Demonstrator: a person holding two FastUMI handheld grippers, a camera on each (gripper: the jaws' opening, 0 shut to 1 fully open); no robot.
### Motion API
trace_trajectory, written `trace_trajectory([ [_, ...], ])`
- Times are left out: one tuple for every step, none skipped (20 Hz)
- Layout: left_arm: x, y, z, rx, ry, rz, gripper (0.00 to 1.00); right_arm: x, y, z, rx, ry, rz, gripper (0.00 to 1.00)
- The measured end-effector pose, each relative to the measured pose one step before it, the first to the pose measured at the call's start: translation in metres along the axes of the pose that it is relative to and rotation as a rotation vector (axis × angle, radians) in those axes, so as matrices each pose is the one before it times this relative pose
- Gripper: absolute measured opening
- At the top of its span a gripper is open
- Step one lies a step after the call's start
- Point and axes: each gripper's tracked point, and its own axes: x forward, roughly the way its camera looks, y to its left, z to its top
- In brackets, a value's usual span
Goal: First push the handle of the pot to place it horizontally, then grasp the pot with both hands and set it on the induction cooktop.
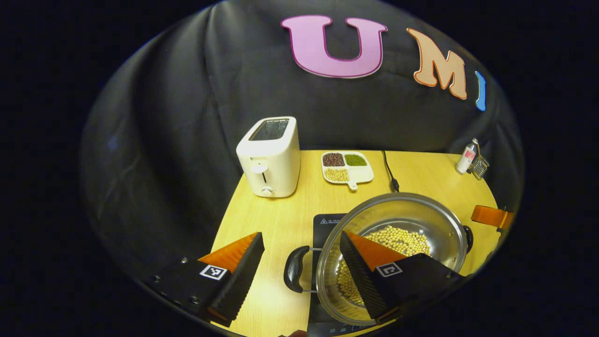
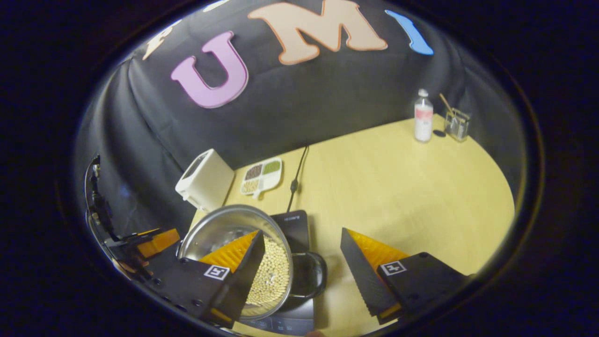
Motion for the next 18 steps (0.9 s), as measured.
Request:
trace_trajectory([
  [-0.00965, -0.00492, 0.00653, -0.00765, -0.02738, 0.00624, 0.99, -0.01079, -0.00044, 0.01117, -0.00870, -0.03755, 0.00469, 0.92],
  [-0.00985, -0.00462, 0.00640, -0.00753, -0.02419, 0.00874, 0.99, -0.01193, -0.00142, 0.01067, -0.01293, -0.03779, 0.00519, 0.92],
  [-0.01215, -0.00522, 0.00734, -0.00788, -0.02904, 0.00926, 0.99, -0.01005, -0.00285, 0.01229, -0.01735, -0.03842, 0.00476, 0.92],
  [-0.01295, -0.00645, 0.00676, -0.01150, -0.02974, 0.01202, 1.00, -0.01154, -0.00228, 0.01073, -0.01645, -0.03282, 0.00767, 0.91],
  [-0.01465, -0.00635, 0.00570, -0.00959, -0.01927, 0.00964, 0.99, -0.01275, -0.00003, 0.01256, -0.00884, -0.03116, 0.01803, 0.91],
  [-0.01548, -0.00688, 0.00520, -0.00775, -0.02083, 0.00930, 0.99, -0.01455, 0.00052, 0.01269, -0.00671, -0.03590, 0.02022, 0.92],
  [-0.01794, -0.00961, 0.00432, -0.00705, -0.02473, 0.00881, 0.99, -0.01207, -0.00241, 0.01363, -0.01090, -0.03264, 0.01726, 0.92],
  [-0.01752, -0.00761, 0.00787, -0.00247, -0.02446, 0.00766, 0.99, -0.01328, -0.00556, 0.01066, -0.01464, -0.02629, 0.01191, 1.00],
  [-0.01573, -0.00897, 0.00729, -0.00230, -0.02797, 0.01148, 0.99, -0.01293, -0.00540, 0.01265, -0.01650, -0.02611, 0.01063, 0.91],
  [-0.01648, -0.01131, 0.00731, -0.00223, -0.02652, 0.00596, 0.99, -0.01448, -0.00710, 0.01173, -0.01734, -0.02451, 0.01318, 0.99],
  [-0.01837, -0.01220, 0.00760, -0.00188, -0.03260, 0.00382, 0.99, -0.01221, -0.00821, 0.01251, -0.01612, -0.02552, 0.01037, 0.99],
  [-0.01422, -0.01298, 0.00874, -0.00246, -0.03458, 0.00296, 0.99, -0.01260, -0.00810, 0.01216, -0.01447, -0.02578, 0.01116, 1.00],
  [-0.01381, -0.01179, 0.00746, -0.00568, -0.03539, 0.00373, 0.99, -0.01110, -0.00860, 0.01174, -0.01130, -0.02349, 0.00801, 1.00],
  [-0.01222, -0.01036, 0.00807, -0.01326, -0.03209, 0.00701, 1.00, -0.01124, -0.00745, 0.00955, -0.00994, -0.02348, 0.01009, 1.00],
  [-0.01356, -0.01044, 0.00621, -0.01890, -0.02456, 0.00838, 0.99, -0.00989, -0.00900, 0.00994, -0.01555, -0.01899, -0.00088, 0.91],
  [-0.01275, -0.00785, 0.00703, -0.02326, -0.03366, 0.01425, 0.99, -0.01070, -0.00919, 0.00718, -0.02058, -0.02154, 0.00056, 0.91],
  [-0.01156, -0.00624, 0.00702, -0.01969, -0.03525, 0.01197, 0.99, -0.00850, -0.00719, 0.00675, -0.01750, -0.02169, 0.00971, 1.00],
  [-0.01054, -0.00429, 0.00439, -0.01041, -0.02812, 0.01655, 0.99, -0.01028, -0.00455, 0.00487, -0.01107, -0.02638, 0.01332, 1.00],
])
